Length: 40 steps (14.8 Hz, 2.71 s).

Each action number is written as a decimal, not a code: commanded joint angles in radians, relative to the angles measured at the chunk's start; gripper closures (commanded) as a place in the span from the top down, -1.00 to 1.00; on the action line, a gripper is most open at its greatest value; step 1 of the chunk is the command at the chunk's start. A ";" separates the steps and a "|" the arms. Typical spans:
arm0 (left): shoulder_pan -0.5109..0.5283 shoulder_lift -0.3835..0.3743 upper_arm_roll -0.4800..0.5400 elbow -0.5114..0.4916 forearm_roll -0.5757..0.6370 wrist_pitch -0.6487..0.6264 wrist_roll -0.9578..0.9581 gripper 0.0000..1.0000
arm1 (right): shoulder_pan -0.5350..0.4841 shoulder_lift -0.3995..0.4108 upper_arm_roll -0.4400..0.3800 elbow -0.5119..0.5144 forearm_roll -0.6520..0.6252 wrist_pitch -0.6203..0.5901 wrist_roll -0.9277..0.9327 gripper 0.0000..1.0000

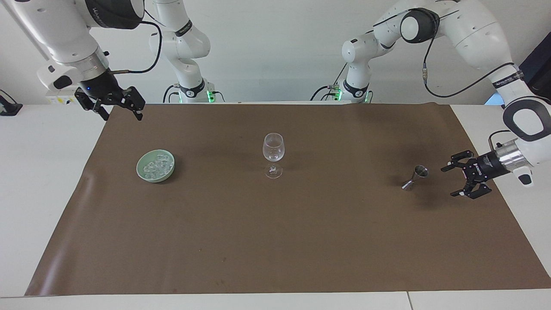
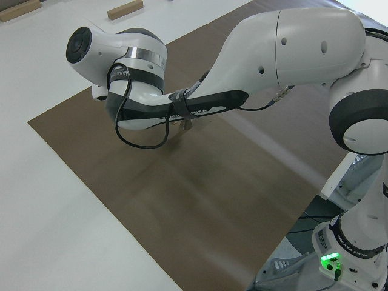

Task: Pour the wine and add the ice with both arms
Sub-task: 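Reach the left gripper to the metal jigger and close on it, then lift the jigger with the left gripper and carry it toward the glass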

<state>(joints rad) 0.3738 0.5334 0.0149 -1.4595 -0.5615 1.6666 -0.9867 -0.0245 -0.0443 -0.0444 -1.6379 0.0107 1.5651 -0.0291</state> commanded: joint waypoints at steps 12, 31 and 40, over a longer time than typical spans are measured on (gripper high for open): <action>0.103 -0.277 -0.004 -0.655 -0.515 0.251 0.127 1.00 | -0.008 -0.016 0.003 -0.011 0.012 -0.016 -0.009 1.00; -0.038 -0.303 -0.012 -0.805 -0.882 0.487 0.246 0.76 | -0.008 -0.016 0.005 -0.010 0.012 -0.016 -0.008 1.00; -0.027 -0.303 -0.013 -0.788 -0.890 0.486 0.246 -1.00 | -0.008 -0.016 0.003 -0.010 0.012 -0.016 -0.009 1.00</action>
<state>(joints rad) 0.3460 0.2491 -0.0028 -2.2331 -1.4277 2.1373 -0.7561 -0.0245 -0.0443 -0.0444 -1.6379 0.0107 1.5651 -0.0291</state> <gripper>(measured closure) 0.784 0.000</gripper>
